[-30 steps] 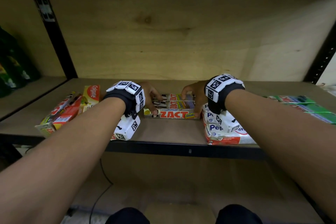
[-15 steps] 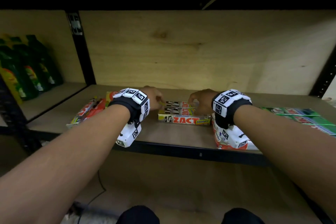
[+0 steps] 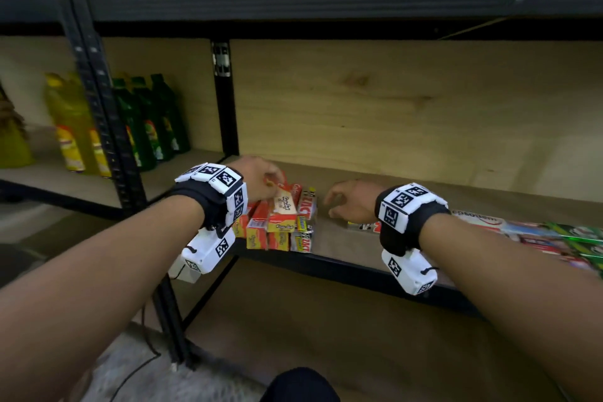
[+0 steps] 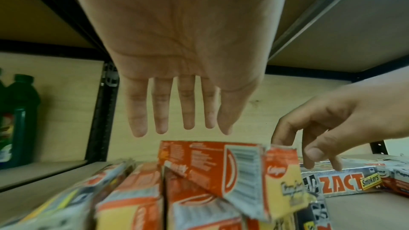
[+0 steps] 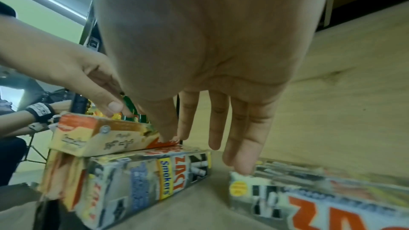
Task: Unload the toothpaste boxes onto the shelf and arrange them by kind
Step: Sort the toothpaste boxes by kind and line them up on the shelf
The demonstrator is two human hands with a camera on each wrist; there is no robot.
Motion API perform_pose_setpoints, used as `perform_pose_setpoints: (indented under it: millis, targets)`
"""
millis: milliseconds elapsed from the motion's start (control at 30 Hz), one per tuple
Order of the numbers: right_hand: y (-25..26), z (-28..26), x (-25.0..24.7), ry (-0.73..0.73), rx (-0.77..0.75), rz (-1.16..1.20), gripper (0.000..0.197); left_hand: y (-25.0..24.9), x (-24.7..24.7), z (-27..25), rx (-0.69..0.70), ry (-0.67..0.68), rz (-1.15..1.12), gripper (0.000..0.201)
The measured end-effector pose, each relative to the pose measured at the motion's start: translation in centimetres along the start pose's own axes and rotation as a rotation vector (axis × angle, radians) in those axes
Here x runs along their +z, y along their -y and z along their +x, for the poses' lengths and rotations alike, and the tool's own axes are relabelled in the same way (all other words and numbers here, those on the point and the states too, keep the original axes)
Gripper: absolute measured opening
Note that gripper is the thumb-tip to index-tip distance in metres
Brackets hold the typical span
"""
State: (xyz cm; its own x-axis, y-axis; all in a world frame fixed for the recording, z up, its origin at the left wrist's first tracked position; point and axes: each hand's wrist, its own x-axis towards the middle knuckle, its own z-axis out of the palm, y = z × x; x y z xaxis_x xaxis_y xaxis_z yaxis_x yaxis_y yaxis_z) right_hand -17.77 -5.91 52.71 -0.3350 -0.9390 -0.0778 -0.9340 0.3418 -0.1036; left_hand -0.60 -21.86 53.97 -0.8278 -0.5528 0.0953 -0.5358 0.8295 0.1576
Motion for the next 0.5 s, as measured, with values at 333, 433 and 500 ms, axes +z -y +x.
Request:
perform_pose_setpoints:
  millis: [333,433,500]
  targets:
    - [4.1,1.3,3.7,0.034,-0.022,0.292,0.038,6.2,3.4,-2.3,-0.249,0.093,0.031,0.053]
    - [3.9,1.5,4.2,0.025,0.017,0.302,0.035,7.4,4.3,-2.3,-0.277,0.065,-0.046,0.050]
    - [3.7,1.6,4.2,0.003,0.040,0.290,0.027,7.8,4.7,-2.0,-0.287,0.030,-0.083,0.045]
